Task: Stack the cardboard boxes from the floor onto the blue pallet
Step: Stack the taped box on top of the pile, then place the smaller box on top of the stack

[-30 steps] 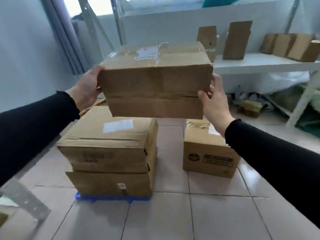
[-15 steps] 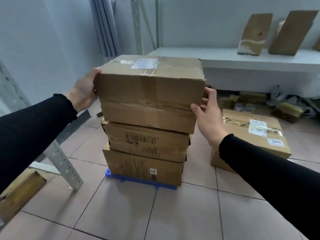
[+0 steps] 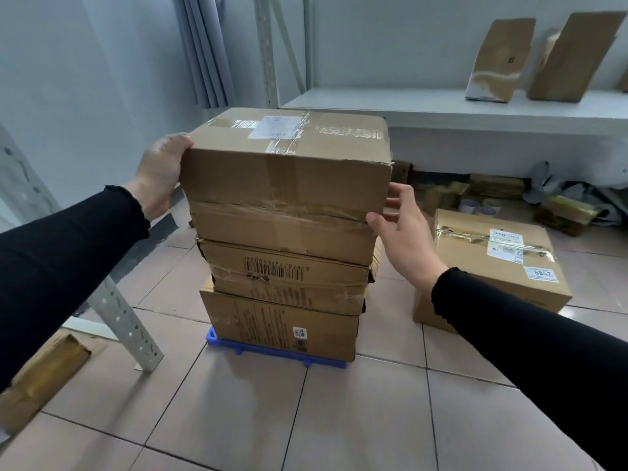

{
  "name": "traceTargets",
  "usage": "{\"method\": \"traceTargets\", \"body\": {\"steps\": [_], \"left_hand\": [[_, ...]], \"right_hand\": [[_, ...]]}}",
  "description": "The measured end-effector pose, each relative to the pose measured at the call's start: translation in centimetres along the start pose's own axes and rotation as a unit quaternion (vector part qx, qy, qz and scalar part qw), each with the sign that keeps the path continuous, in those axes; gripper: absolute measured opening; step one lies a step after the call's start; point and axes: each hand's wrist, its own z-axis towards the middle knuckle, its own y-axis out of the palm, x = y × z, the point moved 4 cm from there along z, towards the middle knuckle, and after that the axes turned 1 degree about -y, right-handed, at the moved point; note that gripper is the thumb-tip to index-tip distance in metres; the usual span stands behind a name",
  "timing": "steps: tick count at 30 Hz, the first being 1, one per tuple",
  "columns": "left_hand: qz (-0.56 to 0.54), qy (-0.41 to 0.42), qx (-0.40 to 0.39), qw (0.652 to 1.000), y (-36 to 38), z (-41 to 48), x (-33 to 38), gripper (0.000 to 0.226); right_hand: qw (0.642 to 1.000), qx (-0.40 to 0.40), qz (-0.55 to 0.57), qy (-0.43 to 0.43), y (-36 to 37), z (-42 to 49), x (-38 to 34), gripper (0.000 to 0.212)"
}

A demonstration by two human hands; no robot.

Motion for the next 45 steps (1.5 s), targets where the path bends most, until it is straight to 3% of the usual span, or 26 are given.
{"method": "traceTargets", "body": {"steps": [2, 4, 7, 9, 10, 15, 20, 26, 32, 35, 37, 39, 42, 45], "left_hand": [[0.111, 0.068, 0.037, 0.991, -0.7, 0.6, 1.3, 0.038], [0.274, 0.147, 0.047, 0.949, -0.8, 1.0, 3.3, 0.045], [0.518, 0.250, -0.026, 0.818, 2.5, 1.2, 7.0, 0.053], [0.610, 0.276, -0.080, 0.739, 6.1, 0.9, 9.3, 0.050], [0.632, 0.281, -0.100, 0.715, 8.1, 0.6, 10.3, 0.051], [0.655, 0.329, -0.143, 0.664, 19.8, -3.1, 14.2, 0.061], [0.640, 0.380, -0.196, 0.638, 31.3, -8.1, 14.1, 0.062], [0.602, 0.382, -0.271, 0.647, 41.2, -13.0, 7.1, 0.065], [0.571, 0.269, -0.327, 0.704, 46.3, -14.9, -4.5, 0.062], [0.538, 0.178, -0.351, 0.745, 47.3, -14.9, -10.4, 0.064], [0.492, 0.109, -0.351, 0.789, 47.6, -14.4, -14.1, 0.064], [0.432, 0.024, -0.339, 0.836, 47.5, -14.2, -16.7, 0.077], [0.288, -0.119, -0.333, 0.890, 47.8, -14.0, -20.1, 0.097], [0.108, -0.229, -0.350, 0.902, 48.9, -14.4, -22.2, 0.106]], "right_hand": [[0.998, -0.033, -0.046, -0.012, -1.0, 0.1, 0.0, 0.051], [0.989, -0.070, -0.121, -0.038, -2.5, 0.7, 0.2, 0.055], [0.958, -0.109, -0.258, -0.067, -5.9, 2.2, 0.1, 0.066], [0.935, -0.132, -0.325, -0.056, -8.4, 3.4, -0.1, 0.071], [0.922, -0.141, -0.356, -0.053, -9.7, 4.0, -0.2, 0.073], [0.867, -0.122, -0.479, -0.060, -16.9, 5.6, 0.6, 0.080], [0.856, -0.090, -0.510, -0.012, -23.4, 4.8, 4.9, 0.082], [0.853, -0.094, -0.502, 0.104, -28.2, 1.7, 14.6, 0.083], [0.860, -0.115, -0.450, 0.212, -29.3, -2.0, 25.6, 0.081], [0.864, -0.128, -0.409, 0.263, -28.7, -3.9, 30.7, 0.087], [0.872, -0.128, -0.368, 0.296, -27.9, -4.9, 33.5, 0.086], [0.881, -0.120, -0.329, 0.320, -26.9, -5.7, 35.5, 0.088], [0.900, -0.115, -0.226, 0.354, -25.0, -6.2, 37.7, 0.093], [0.922, -0.080, -0.055, 0.375, -23.0, -6.2, 38.7, 0.084]]}}
